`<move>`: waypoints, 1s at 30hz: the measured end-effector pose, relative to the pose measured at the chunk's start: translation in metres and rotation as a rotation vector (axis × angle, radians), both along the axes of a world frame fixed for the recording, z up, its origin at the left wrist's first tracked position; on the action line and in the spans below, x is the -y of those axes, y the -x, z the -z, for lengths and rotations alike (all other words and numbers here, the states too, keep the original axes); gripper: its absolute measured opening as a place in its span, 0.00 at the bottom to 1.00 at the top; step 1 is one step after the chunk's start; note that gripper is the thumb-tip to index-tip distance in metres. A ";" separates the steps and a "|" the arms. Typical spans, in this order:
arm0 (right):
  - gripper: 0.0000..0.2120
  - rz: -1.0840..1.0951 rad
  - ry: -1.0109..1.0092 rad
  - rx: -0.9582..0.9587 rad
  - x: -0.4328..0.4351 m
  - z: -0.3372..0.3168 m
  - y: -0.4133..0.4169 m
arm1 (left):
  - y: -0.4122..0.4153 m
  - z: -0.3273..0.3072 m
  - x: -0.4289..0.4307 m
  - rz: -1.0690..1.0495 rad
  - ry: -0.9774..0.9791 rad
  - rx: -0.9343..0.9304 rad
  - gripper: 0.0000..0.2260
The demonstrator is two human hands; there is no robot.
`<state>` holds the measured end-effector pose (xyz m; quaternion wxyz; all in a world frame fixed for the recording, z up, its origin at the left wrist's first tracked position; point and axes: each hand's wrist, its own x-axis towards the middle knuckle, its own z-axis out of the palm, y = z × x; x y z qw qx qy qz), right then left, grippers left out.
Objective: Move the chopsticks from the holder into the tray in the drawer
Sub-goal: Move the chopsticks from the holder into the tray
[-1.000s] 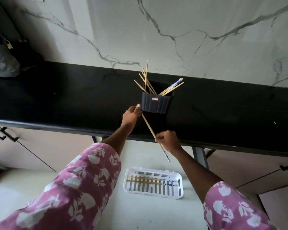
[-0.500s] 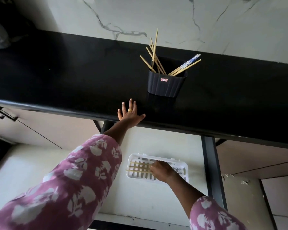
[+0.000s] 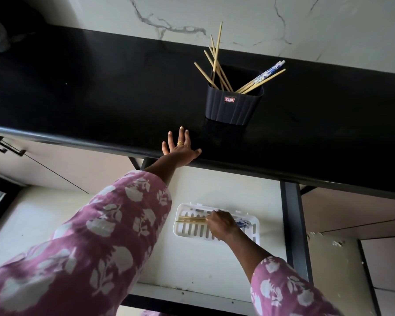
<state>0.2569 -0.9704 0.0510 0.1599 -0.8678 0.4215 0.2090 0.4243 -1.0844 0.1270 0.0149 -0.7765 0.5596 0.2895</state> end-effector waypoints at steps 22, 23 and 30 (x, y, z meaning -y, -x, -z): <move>0.15 -0.029 0.032 -0.036 -0.002 0.009 -0.002 | 0.001 -0.007 0.000 -0.012 -0.035 0.007 0.33; 0.14 -0.035 0.074 0.006 0.000 0.009 -0.001 | 0.001 -0.007 -0.001 -0.011 -0.036 0.009 0.33; 0.04 0.013 0.409 0.323 0.042 -0.030 0.011 | 0.000 -0.010 -0.002 0.003 -0.044 -0.018 0.33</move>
